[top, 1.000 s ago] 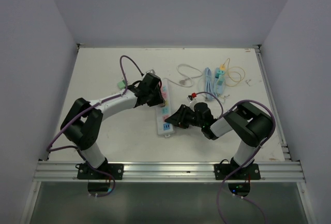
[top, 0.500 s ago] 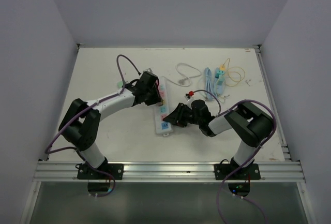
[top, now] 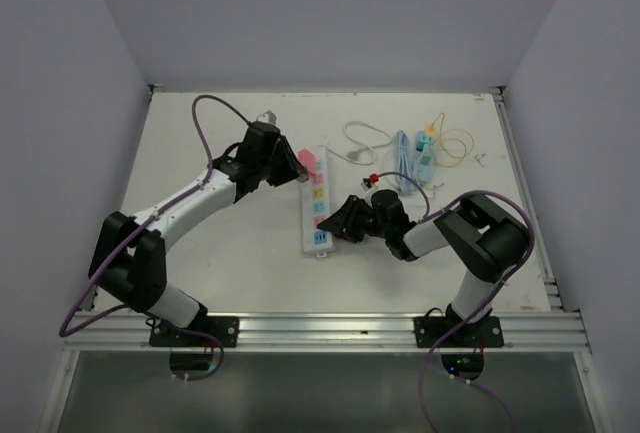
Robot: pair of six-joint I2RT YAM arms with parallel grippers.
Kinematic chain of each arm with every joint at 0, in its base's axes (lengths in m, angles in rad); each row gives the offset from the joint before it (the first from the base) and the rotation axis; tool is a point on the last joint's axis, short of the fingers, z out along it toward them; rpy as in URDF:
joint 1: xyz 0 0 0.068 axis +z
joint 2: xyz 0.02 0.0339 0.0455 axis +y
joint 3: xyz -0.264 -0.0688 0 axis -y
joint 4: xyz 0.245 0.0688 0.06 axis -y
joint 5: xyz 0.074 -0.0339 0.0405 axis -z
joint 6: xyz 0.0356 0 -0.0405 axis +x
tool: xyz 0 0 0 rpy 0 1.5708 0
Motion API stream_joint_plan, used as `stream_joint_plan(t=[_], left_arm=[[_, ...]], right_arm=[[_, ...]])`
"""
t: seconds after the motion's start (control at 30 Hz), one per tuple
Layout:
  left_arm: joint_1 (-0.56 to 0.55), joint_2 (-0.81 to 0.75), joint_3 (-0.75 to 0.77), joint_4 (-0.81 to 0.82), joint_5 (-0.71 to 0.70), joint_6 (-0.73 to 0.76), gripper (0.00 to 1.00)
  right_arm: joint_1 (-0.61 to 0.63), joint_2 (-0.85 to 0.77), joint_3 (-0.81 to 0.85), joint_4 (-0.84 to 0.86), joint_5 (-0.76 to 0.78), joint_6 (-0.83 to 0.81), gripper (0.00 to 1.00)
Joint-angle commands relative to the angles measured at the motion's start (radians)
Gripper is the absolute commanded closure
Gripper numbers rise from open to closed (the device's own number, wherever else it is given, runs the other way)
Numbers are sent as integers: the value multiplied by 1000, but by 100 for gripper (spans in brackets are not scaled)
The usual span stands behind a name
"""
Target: Pull the plug off the socket
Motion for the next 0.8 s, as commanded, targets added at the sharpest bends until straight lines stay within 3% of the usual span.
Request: stream_joint_plan(t=[0.0,0.13,0.3,0.47,0.77], left_arm=[[10,-87,-3,87,-13,16,100],[-3,-104,-33,102,-17,24,100],[13,-133,-72,41,-138,56,100],[116,-170,-183,59,-157,91,98],[236,-138,-304,159,-123,128,76]], right_arm=[[-23,83,-57,-342,181,-52,100],[-22,85,-58,-322,172,-53,100],[-25,83,-73,-274,143,-53,100],[-26,97,-75,-210,109,-59,100],[-26,95,-69,-168,69,-88,100]])
